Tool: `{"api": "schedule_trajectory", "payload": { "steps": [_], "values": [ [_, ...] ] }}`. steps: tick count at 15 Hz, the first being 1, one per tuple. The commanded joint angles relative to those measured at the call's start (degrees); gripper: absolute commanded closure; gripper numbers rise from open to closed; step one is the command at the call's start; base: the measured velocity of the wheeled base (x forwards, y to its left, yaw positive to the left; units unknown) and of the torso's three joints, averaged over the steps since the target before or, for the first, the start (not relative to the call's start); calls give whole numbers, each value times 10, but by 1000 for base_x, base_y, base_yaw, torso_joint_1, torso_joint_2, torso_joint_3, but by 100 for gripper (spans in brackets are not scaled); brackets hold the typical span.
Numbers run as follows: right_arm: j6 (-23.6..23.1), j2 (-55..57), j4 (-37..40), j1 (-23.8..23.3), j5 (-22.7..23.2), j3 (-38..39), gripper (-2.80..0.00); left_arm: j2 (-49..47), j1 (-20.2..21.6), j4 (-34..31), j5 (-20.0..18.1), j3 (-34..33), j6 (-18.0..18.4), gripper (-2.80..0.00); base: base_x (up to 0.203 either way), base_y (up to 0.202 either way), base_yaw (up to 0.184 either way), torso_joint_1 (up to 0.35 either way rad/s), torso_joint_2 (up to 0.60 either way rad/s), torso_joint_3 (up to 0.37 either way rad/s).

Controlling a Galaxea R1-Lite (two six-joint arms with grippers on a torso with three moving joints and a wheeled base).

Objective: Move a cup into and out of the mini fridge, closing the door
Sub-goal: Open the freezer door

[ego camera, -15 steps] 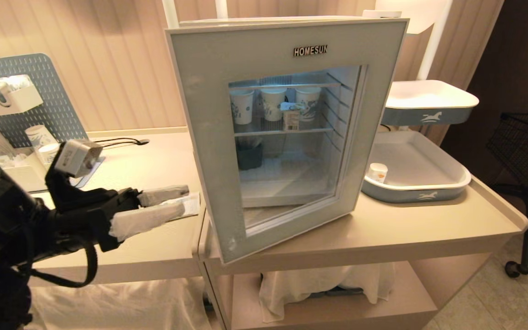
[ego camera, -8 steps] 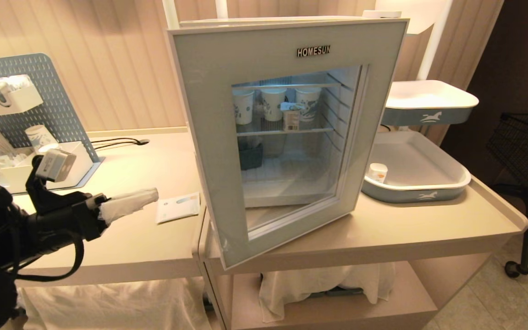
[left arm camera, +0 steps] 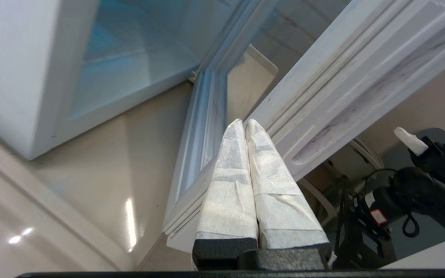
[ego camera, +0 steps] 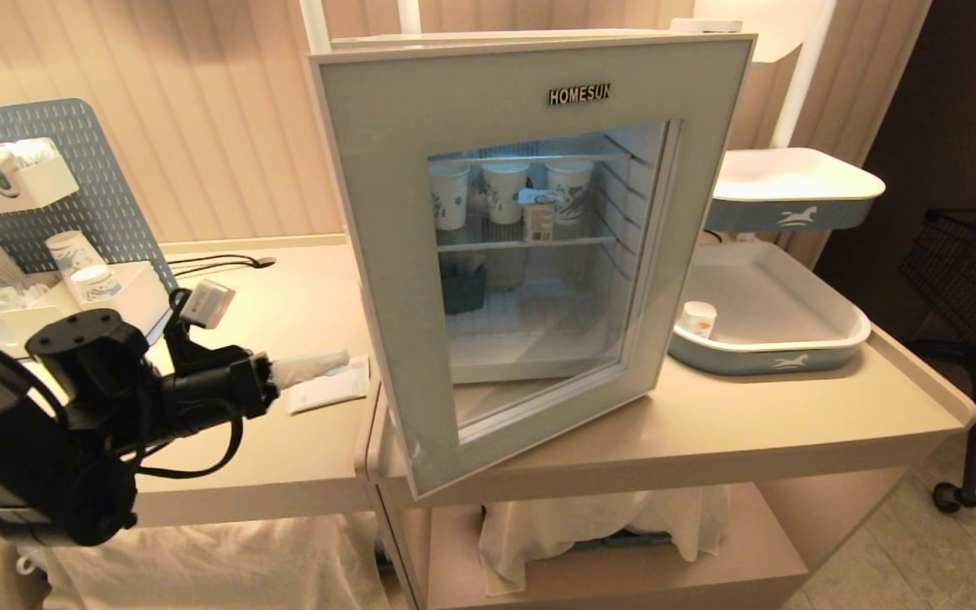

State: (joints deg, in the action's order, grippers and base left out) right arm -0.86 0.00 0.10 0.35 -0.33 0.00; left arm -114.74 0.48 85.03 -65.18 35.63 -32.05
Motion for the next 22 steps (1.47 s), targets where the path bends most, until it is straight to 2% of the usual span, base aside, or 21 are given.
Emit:
{"api": "schedule_trajectory", "payload": {
  "steps": [1,5,12,14,16,18,19,21,22],
  "values": [
    [0,1,0,0,0,0,0,-37,-43,6,-4,16,-2,0,0,0,0,0,0,0],
    [0,1,0,0,0,0,0,-51,-94,11,-4,16,-2,0,0,0,0,0,0,0],
    [-1,1,0,0,0,-1,0,23,-141,26,-4,-59,-1,0,0,0,0,0,0,0],
    [0,1,0,0,0,-1,0,66,-189,26,-5,-80,-3,0,0,0,0,0,0,0],
    [0,1,0,0,0,-1,0,90,-263,26,-3,-88,-6,0,0,0,0,0,0,0],
    [2,1,0,0,0,-1,0,88,-340,18,-2,-72,-12,0,0,0,0,0,0,0],
    [6,1,0,0,0,0,0,72,-370,4,3,-43,-16,0,0,0,0,0,0,0],
    [6,1,0,0,0,0,0,36,-411,-30,38,1,-19,0,0,0,0,0,0,0],
    [6,1,0,0,0,0,0,33,-417,-36,45,3,-21,0,0,0,0,0,0,0]
  ]
}}
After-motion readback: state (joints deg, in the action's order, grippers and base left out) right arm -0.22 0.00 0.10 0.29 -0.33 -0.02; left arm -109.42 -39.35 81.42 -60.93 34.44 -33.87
